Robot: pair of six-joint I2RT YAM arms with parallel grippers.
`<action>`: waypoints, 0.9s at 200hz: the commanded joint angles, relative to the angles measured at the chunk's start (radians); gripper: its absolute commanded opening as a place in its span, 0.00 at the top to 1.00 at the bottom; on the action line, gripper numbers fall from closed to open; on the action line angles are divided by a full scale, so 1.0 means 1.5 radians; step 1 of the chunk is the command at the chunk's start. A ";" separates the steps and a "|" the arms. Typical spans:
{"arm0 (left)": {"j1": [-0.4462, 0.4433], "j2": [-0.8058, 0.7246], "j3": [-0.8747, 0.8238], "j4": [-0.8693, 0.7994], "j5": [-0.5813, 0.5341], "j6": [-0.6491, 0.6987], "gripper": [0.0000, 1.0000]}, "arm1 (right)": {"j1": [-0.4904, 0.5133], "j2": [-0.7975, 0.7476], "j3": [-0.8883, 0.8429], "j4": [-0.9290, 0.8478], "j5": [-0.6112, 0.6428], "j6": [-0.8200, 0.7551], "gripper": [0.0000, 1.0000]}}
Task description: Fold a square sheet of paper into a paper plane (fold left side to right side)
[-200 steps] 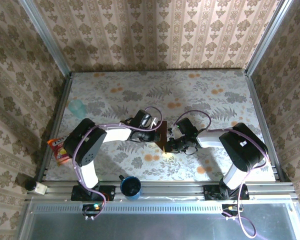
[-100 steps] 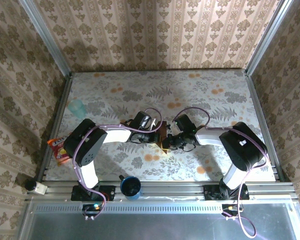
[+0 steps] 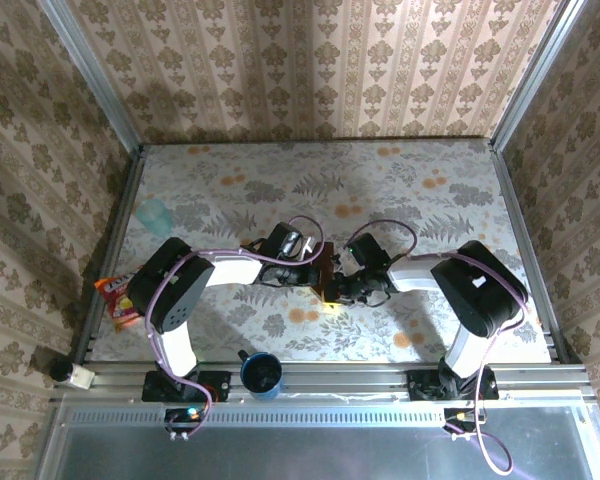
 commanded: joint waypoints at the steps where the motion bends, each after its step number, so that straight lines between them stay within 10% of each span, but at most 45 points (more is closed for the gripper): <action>1: 0.004 0.028 -0.010 -0.044 -0.024 -0.012 1.00 | 0.004 -0.014 -0.030 -0.048 -0.011 -0.005 1.00; 180: -0.040 -0.021 -0.037 0.071 -0.065 -0.129 0.91 | -0.084 -0.122 -0.010 -0.111 0.023 -0.111 0.95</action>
